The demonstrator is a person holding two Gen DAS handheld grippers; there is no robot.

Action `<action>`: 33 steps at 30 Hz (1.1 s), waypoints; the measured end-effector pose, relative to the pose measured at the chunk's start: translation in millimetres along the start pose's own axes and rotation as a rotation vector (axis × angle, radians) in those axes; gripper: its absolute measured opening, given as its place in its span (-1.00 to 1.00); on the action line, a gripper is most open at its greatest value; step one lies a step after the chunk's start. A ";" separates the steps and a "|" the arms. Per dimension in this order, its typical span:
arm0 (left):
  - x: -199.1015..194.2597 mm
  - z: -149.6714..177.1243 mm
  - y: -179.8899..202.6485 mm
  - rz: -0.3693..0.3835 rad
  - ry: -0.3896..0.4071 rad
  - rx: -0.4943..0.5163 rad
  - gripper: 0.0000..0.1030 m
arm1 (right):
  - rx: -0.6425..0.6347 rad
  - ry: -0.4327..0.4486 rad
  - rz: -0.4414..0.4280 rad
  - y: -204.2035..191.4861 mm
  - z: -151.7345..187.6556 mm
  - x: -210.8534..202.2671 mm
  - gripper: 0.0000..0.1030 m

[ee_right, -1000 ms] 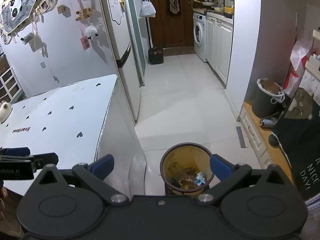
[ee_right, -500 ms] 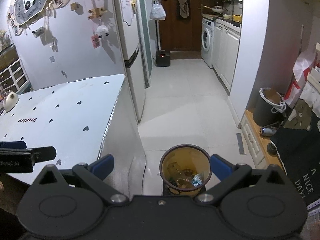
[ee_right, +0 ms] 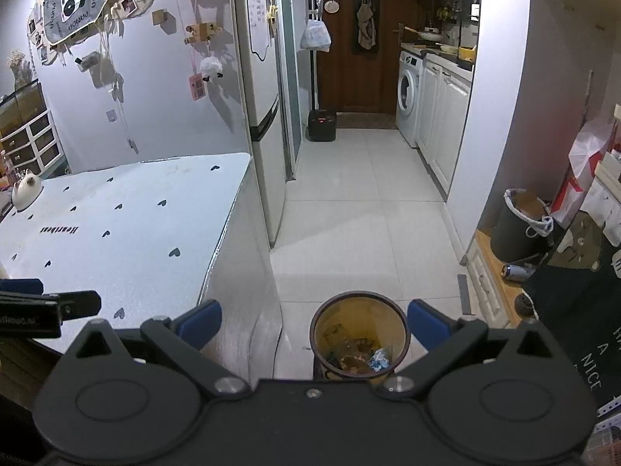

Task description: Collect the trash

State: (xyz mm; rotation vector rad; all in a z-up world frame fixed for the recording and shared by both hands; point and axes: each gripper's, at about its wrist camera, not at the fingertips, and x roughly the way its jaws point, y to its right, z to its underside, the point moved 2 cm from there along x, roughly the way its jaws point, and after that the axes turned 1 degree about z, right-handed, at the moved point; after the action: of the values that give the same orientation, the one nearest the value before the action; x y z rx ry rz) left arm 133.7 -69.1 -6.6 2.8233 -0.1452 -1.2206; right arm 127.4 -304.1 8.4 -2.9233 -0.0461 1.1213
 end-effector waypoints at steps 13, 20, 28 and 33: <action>-8.9 4.7 -4.1 -0.006 0.008 -0.012 1.00 | 0.006 0.005 0.009 -1.7 2.4 -4.5 1.00; -9.3 5.0 -3.3 -0.005 0.008 -0.013 1.00 | 0.008 0.002 0.010 -3.8 3.2 -3.8 1.00; -11.3 5.5 -0.8 -0.001 0.009 -0.010 1.00 | 0.009 0.004 0.013 -4.8 5.7 -5.3 1.00; -11.9 5.0 1.9 0.004 0.010 -0.006 1.00 | 0.010 0.004 0.014 -5.0 6.0 -5.6 1.00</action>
State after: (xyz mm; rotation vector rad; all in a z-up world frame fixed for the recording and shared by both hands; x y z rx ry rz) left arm 121.9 -69.7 -1.2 2.8230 -0.1459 -1.2035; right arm 119.1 -299.2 7.8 -2.9218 -0.0199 1.1137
